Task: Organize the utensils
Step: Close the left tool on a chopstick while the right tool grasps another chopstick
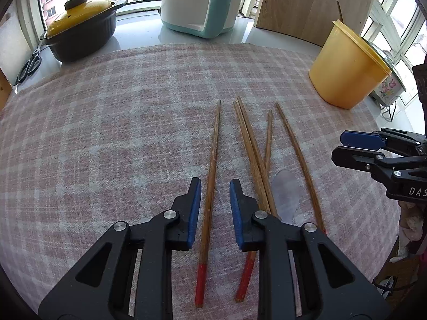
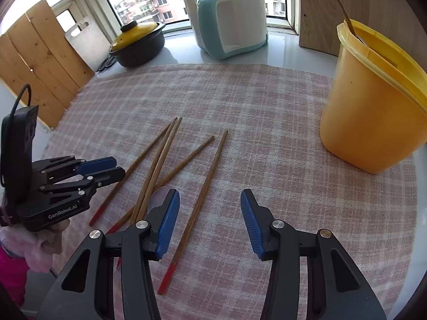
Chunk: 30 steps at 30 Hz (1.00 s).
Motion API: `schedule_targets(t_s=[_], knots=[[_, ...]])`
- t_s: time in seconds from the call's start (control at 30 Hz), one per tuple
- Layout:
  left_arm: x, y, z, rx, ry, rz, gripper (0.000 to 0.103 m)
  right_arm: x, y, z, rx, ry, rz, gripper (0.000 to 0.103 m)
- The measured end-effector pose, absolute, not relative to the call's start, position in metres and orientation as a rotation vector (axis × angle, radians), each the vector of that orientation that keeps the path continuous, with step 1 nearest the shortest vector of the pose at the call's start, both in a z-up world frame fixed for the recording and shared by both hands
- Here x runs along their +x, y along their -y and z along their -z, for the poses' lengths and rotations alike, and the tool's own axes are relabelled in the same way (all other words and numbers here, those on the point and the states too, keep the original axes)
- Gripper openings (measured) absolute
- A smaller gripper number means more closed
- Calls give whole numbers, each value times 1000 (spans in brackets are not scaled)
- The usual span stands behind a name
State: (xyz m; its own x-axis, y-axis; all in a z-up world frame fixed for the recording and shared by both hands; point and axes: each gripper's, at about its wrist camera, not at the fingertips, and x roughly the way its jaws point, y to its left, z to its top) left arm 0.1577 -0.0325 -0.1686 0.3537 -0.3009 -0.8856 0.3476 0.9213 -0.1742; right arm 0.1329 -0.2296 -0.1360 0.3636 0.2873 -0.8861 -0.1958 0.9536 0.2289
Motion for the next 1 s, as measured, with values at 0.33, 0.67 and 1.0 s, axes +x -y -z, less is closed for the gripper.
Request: schedule_targets(t_s=[0.33,0.67,1.0], knots=[[176,43,175,104,-1164,415,16,161,221,161,120,-1267,-295,27],[188,53,186,159,-1208,417,11,178,210,174,85,-1337,-285,20],[193,51,188,128,-1202,412,4,185,203,177,24,-1351,-282,8]])
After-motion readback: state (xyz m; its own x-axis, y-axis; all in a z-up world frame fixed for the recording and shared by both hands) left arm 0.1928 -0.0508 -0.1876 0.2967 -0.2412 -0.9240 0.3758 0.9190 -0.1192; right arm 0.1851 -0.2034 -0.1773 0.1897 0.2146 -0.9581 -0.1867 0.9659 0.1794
